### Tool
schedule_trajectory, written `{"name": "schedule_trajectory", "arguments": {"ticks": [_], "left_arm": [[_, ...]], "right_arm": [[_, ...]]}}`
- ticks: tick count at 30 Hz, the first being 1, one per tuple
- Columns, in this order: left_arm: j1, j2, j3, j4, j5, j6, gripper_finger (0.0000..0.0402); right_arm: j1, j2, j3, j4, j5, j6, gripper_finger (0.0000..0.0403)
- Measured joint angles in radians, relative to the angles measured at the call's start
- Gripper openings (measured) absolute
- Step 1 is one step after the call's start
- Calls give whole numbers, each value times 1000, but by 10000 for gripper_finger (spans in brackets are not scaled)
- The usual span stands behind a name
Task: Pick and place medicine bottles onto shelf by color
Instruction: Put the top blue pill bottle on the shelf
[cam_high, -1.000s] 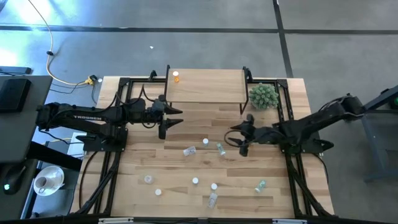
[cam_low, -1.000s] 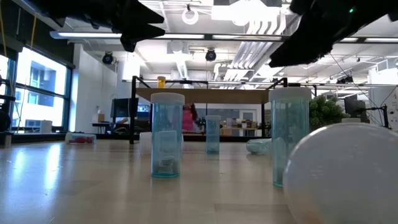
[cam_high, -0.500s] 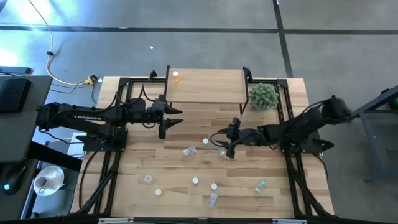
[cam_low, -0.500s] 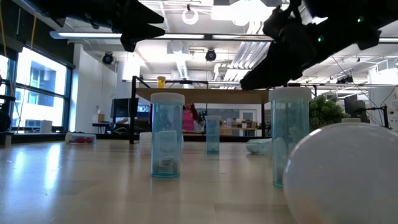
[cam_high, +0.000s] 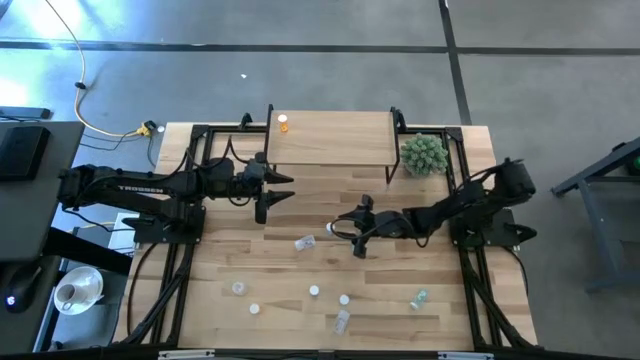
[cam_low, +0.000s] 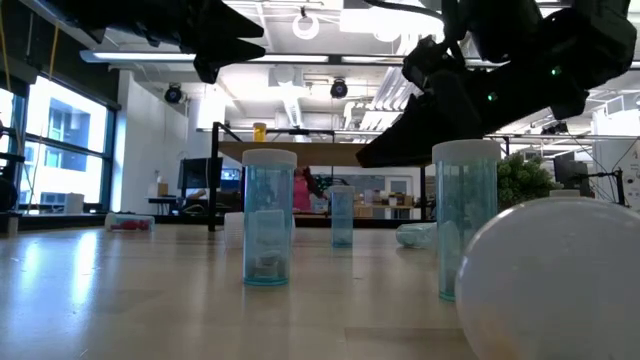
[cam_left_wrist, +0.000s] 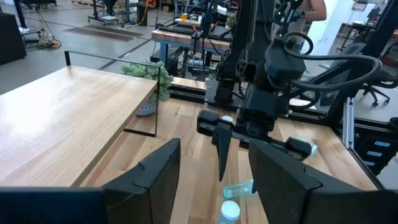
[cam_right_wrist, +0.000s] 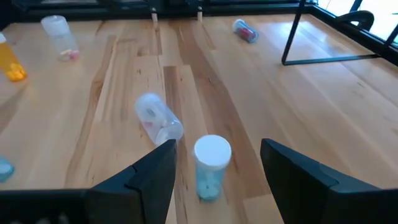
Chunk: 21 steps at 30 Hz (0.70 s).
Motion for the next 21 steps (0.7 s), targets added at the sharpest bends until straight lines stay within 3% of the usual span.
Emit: {"name": "schedule_trajectory", "arguments": {"ticks": [10, 21], "left_arm": [[0, 0, 0, 0, 0, 0, 181], [0, 0, 0, 0, 0, 0, 181]], "right_arm": [[-4, 120, 7, 151, 0, 0, 225], [-15, 196, 125, 14, -34, -14, 224]]}}
